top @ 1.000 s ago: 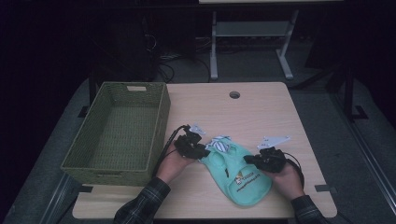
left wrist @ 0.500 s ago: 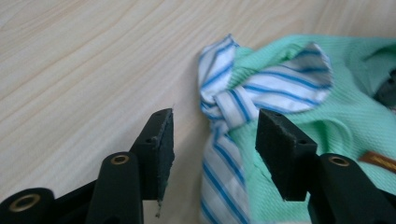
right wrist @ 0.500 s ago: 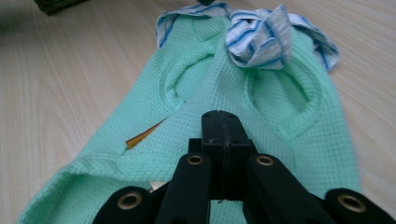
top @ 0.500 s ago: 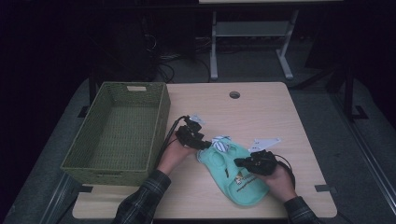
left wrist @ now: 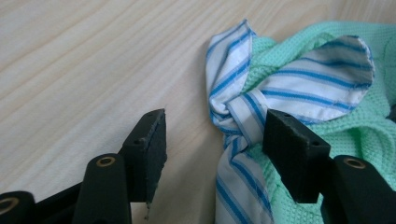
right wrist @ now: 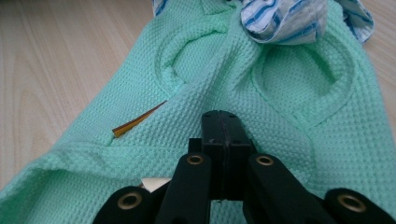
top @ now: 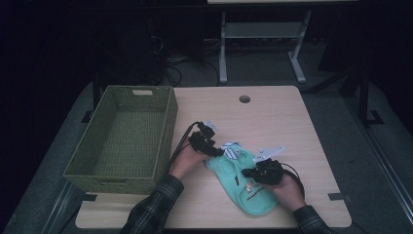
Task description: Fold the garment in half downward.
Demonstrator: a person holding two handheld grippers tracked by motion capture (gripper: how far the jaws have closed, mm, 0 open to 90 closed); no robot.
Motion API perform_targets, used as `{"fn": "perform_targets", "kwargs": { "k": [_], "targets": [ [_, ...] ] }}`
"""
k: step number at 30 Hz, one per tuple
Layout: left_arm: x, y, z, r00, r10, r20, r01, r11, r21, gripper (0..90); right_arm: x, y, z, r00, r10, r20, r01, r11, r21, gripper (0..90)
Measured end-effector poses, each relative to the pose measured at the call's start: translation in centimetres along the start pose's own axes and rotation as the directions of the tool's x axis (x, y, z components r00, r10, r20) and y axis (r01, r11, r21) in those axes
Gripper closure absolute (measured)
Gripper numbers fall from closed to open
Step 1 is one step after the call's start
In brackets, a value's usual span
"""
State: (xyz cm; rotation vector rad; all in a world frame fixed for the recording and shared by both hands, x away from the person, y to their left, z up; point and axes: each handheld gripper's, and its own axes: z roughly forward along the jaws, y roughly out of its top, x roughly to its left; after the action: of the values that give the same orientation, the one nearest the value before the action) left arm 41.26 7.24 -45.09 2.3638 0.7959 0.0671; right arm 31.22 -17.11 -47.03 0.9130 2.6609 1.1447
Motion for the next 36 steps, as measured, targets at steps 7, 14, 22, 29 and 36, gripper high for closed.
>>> {"fn": "perform_targets", "kwargs": {
  "k": [7,14,22,29,36],
  "targets": [
    [-0.8,-0.2,0.6,0.9998,0.020,0.008,-0.020,0.9997,0.017,38.4,0.0,0.0,0.0,0.9999,-0.009,0.004,0.009,1.000,-0.003,89.7],
    [-1.4,-0.2,0.6,0.9988,0.035,0.033,-0.036,0.9990,0.028,52.3,0.0,0.0,0.0,1.0000,-0.008,0.003,0.008,1.000,-0.003,89.7],
    [-1.5,-0.3,0.6,0.9950,0.006,0.100,-0.010,0.9992,0.040,74.6,0.0,0.0,0.0,1.0000,-0.007,0.004,0.007,1.000,-0.002,89.7],
    [-2.0,0.1,0.4,0.9978,0.051,0.041,-0.054,0.9964,0.065,83.9,0.0,0.0,0.0,1.0000,-0.006,0.005,0.006,1.000,-0.001,89.7],
    [-1.1,0.2,-1.4,0.9989,0.046,-0.009,-0.046,0.9985,0.031,84.6,-0.1,0.0,0.0,1.0000,-0.008,0.002,0.008,1.000,0.000,89.8]
  ]
}}
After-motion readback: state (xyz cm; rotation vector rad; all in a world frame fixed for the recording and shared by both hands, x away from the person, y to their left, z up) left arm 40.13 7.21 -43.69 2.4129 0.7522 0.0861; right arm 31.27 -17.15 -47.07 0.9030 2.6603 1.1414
